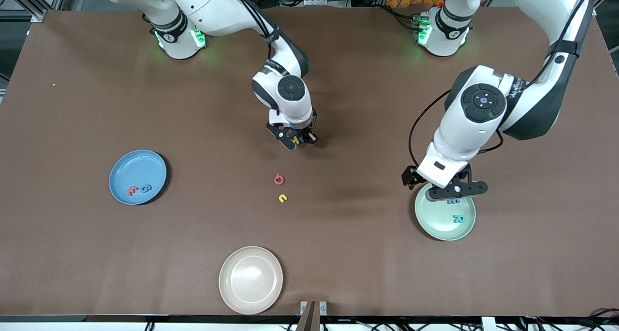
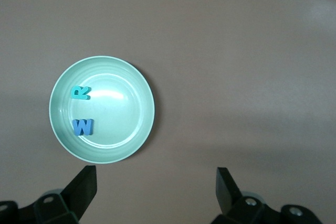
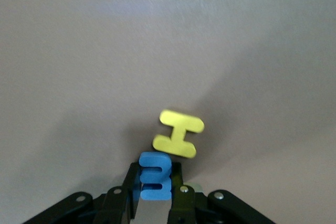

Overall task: Sort upper and lower case letters into plates
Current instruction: 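Lift the blue m with the right gripper while the left gripper reaches the H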

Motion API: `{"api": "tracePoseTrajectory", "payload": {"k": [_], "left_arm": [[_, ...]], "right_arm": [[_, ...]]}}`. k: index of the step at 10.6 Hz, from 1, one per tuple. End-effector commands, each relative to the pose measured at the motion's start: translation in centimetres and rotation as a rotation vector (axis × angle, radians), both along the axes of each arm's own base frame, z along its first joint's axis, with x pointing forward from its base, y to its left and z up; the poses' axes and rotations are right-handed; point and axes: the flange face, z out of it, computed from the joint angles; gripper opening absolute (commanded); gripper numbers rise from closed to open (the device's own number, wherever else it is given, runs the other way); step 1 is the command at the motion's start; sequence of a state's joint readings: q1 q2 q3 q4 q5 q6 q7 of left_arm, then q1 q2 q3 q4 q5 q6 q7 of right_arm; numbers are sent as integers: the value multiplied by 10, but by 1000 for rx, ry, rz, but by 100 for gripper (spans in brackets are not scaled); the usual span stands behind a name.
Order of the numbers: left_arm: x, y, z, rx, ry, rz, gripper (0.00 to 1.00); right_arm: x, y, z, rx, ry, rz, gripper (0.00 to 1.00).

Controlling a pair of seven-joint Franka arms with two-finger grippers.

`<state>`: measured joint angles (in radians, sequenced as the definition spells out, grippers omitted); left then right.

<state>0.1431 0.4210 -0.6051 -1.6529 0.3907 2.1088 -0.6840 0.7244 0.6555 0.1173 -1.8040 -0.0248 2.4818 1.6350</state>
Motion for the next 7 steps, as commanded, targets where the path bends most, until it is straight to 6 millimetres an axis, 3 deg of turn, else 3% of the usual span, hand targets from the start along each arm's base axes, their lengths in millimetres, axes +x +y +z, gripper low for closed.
{"api": "tracePoseTrajectory", "payload": {"k": [1, 6, 7], "left_arm": [[-12, -23, 0, -7, 12, 25, 100], [-31, -71, -20, -25, 41, 75, 100], [-43, -93, -30, -27, 54, 80, 100]], "right_arm": [[30, -26, 39, 0, -26, 17, 0], [99, -114, 80, -10, -20, 81, 0], [115, -142, 89, -16, -11, 114, 0]]}}
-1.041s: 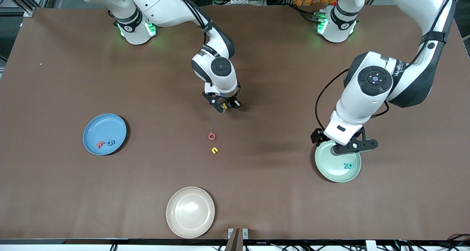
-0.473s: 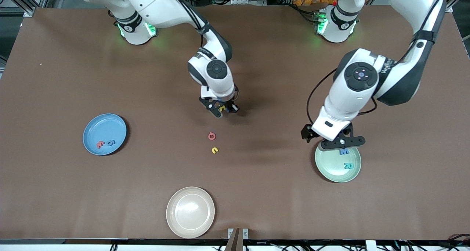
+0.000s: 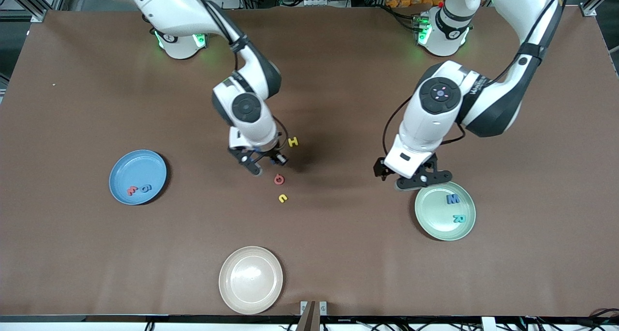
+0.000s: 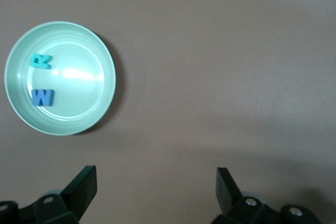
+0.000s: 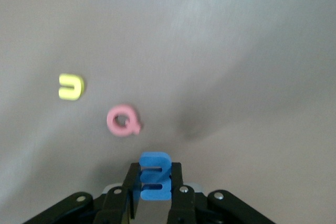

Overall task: Sort upper and lower case letters into plates
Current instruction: 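Lift the blue m with the right gripper while the left gripper reaches the H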

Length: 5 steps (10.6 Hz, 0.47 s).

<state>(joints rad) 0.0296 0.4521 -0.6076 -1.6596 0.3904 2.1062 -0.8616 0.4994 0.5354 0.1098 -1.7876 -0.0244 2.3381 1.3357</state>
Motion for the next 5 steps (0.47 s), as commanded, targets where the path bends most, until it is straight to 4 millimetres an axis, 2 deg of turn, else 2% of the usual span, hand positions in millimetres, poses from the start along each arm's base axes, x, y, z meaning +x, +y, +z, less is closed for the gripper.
{"api": "tracePoseTrajectory", "payload": {"k": [1, 3, 5], "left_arm": [[-24, -51, -21, -5, 35, 18, 100], [-37, -98, -38, -36, 51, 98, 100], [-53, -131, -65, -11, 58, 125, 100]], "right_arm": [[27, -57, 25, -5, 15, 68, 0], [49, -110, 41, -13, 24, 148, 0], [70, -165, 48, -7, 12, 203, 0]]}}
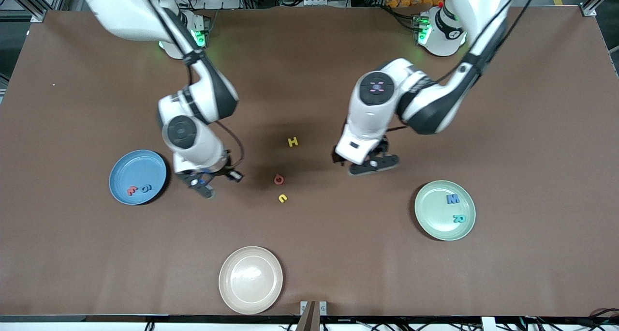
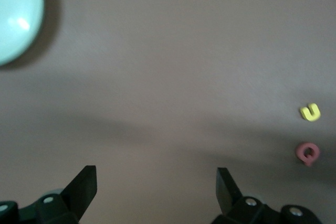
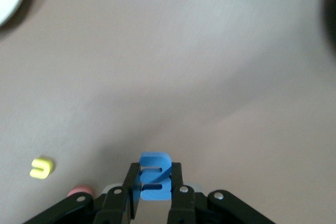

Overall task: Sort upper and lower case letters into plates
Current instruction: 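Grasp the yellow H with the left gripper while the right gripper carries the m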

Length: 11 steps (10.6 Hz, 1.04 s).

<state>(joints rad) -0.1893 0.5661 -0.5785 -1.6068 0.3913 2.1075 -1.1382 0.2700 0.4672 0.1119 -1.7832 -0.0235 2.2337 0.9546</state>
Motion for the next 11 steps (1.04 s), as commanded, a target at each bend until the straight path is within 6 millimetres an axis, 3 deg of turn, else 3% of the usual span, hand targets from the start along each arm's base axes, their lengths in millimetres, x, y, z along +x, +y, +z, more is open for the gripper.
{"api": "tracePoseTrajectory", "payload": {"k": [1, 3, 5, 7, 9, 11], "left_arm": [[-9, -37, -36, 44, -4, 37, 100], [-30, -73, -73, 93, -19, 15, 100], [-43, -106, -91, 82, -23, -28, 100], [-54, -128, -97, 38, -33, -63, 100], [-74, -147, -119, 14, -27, -97, 100], [-87, -158, -138, -4, -20, -115, 98]], "right_arm": [[15, -61, 12, 10, -4, 74, 0], [22, -98, 14, 10, -5, 92, 0], [21, -114, 6, 5, 19, 72, 0], [22, -127, 4, 6, 31, 99, 0], [23, -134, 3, 7, 32, 116, 0], [26, -157, -8, 11, 48, 131, 0]]}}
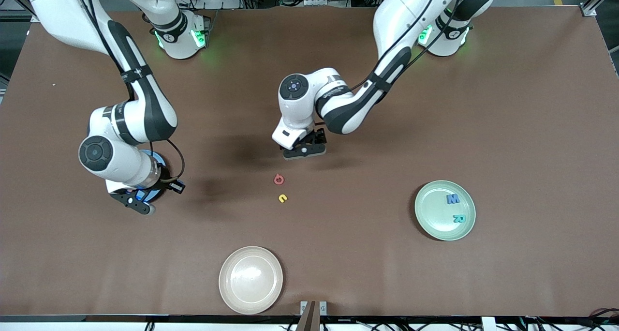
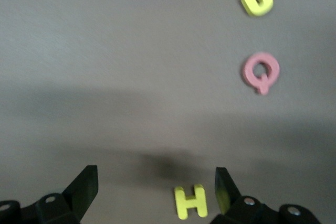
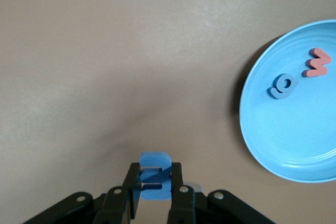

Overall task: Sort upper and lower case letters into plates
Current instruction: 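Release the blue m onto the blue plate with the right gripper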

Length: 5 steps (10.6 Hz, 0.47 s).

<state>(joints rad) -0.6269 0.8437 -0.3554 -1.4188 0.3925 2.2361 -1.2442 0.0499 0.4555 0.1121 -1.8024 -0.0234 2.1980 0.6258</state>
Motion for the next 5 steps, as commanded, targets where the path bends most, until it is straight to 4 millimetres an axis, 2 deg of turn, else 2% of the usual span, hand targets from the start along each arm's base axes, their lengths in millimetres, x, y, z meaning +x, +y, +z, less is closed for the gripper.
{"api": "tracePoseTrajectory", "payload": {"k": [1, 3, 5], "left_arm": [[-9, -14, -19, -10, -5, -8, 97], [-19, -20, -28, -18, 17, -12, 95], [-22, -20, -38, -10, 27, -15, 93]], "right_arm": [[-2, -27, -10, 11, 22, 44, 0], [-2, -68, -24, 23, 44, 108, 0], [-7, -98, -30, 37, 64, 188, 1]]}}
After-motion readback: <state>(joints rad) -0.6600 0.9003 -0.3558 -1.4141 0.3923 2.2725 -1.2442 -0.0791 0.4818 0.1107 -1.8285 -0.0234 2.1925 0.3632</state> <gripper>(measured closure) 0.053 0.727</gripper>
